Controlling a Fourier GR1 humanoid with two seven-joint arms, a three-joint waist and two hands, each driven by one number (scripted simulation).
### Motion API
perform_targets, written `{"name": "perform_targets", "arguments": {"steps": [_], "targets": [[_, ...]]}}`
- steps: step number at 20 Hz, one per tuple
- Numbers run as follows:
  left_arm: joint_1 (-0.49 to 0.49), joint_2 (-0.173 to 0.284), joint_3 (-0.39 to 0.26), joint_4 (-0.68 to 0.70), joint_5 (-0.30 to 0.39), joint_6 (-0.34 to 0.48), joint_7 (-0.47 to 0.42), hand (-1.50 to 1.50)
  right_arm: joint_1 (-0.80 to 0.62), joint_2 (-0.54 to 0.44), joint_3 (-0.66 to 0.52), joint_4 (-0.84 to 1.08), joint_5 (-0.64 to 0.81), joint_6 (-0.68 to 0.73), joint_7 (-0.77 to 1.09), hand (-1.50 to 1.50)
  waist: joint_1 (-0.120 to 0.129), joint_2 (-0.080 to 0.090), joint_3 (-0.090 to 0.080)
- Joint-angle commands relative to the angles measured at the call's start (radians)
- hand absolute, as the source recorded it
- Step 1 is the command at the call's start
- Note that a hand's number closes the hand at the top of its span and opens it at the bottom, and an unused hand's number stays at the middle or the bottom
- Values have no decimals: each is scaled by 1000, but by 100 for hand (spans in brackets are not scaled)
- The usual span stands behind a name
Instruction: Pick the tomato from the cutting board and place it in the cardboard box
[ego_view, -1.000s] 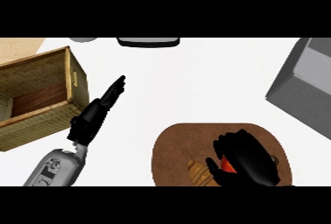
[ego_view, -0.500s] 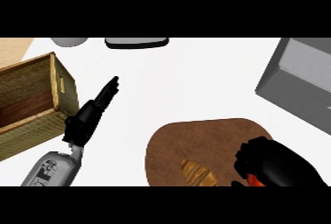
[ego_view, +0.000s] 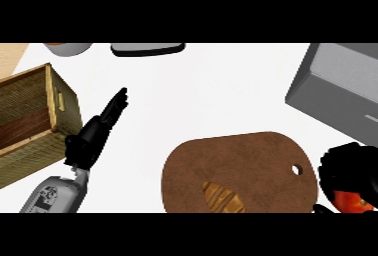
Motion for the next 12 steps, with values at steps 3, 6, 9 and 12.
{"name": "perform_targets", "arguments": {"steps": [3,6,9,12], "targets": [[22,-5,-7,-10,-10,8,-14,0,12,-112,-232,152,-269,85,-208,150,-2,5,-3],[15,2,-10,-18,-9,-3,-9,0,-13,-179,-352,280,-391,178,-326,150,24,9,-6],[14,12,-10,-25,-13,-13,-19,0,-19,-250,-459,434,-509,312,-448,150,40,10,-8],[-1,16,-10,-63,8,-33,15,0,-14,-324,-519,597,-561,436,-559,150,69,10,-7]]}}
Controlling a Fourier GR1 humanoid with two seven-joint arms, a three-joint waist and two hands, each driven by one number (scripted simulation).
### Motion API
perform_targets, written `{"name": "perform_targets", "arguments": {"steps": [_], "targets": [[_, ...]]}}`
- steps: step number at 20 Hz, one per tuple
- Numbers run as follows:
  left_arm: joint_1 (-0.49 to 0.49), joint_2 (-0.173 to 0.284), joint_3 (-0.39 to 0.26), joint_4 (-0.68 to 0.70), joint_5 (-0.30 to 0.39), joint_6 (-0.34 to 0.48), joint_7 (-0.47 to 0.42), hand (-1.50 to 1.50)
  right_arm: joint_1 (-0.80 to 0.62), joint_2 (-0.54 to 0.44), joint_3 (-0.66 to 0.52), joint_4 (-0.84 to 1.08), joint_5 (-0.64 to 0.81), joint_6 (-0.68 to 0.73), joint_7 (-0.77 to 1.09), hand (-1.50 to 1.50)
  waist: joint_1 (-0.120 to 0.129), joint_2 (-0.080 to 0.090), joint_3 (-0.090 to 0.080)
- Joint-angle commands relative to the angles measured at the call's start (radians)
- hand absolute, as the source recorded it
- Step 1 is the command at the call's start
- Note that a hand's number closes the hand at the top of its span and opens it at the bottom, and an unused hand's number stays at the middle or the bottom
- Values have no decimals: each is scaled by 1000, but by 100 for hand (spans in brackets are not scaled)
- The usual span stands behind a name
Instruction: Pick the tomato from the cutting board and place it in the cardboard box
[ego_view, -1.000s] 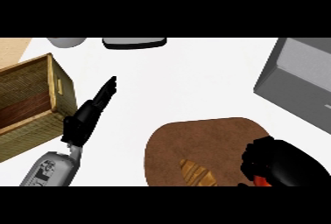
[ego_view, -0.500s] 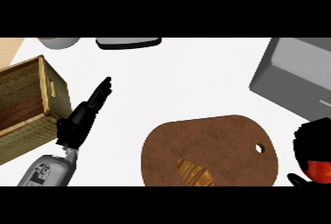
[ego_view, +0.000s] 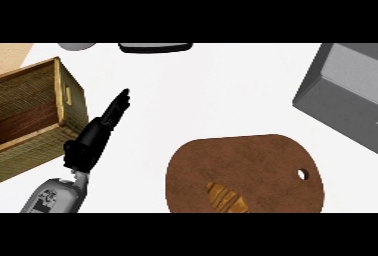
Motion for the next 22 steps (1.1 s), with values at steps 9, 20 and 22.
{"name": "perform_targets", "arguments": {"steps": [9,20,22], "targets": [[-67,-51,-52,35,-31,-18,11,0,-101,-168,-96,475,-107,263,-265,150,98,19,-3],[-101,-79,-72,42,-49,-34,16,0,-261,-55,74,570,88,81,-288,150,137,22,-3],[-125,-53,-35,38,-22,-61,31,0,-271,-7,121,587,146,26,-296,150,140,23,-2]]}}
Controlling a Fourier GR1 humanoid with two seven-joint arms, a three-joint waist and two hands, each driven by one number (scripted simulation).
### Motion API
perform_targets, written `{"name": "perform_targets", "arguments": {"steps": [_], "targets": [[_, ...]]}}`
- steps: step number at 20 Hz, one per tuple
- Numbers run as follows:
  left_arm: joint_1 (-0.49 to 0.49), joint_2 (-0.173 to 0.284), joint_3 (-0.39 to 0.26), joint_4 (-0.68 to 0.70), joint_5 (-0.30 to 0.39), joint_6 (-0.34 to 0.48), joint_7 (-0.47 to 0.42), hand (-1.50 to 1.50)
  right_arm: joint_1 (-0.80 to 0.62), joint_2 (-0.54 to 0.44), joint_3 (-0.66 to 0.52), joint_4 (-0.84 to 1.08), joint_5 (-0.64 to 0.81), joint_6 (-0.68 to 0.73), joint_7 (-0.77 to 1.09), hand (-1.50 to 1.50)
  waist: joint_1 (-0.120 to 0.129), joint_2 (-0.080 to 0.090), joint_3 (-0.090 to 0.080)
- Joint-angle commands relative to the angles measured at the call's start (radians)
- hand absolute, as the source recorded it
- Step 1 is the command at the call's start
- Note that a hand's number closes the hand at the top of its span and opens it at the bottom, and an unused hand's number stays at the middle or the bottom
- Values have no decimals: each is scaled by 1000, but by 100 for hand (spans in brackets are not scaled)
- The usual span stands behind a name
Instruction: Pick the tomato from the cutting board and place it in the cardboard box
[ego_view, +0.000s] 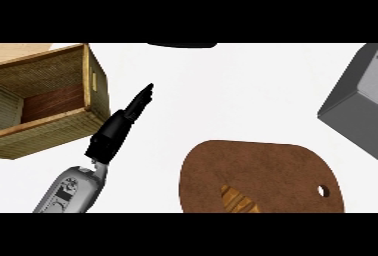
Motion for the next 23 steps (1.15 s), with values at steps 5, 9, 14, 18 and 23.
{"name": "perform_targets", "arguments": {"steps": [5,9,14,18,23], "targets": [[-6,8,24,33,-3,-18,-28,0,-134,113,175,154,115,127,-73,-150,13,4,-2],[-59,2,25,21,-5,-22,25,0,-200,121,217,241,144,170,-112,-150,10,3,0],[-12,6,24,-7,-3,-22,2,0,-228,202,222,288,43,268,-108,-150,7,-4,1],[3,-1,22,16,-7,-17,-10,0,-254,250,156,329,-126,362,-49,-150,-4,-1,2],[-3,-7,21,0,-3,-19,-7,0,-305,238,117,385,-273,514,101,-150,6,3,3]]}}
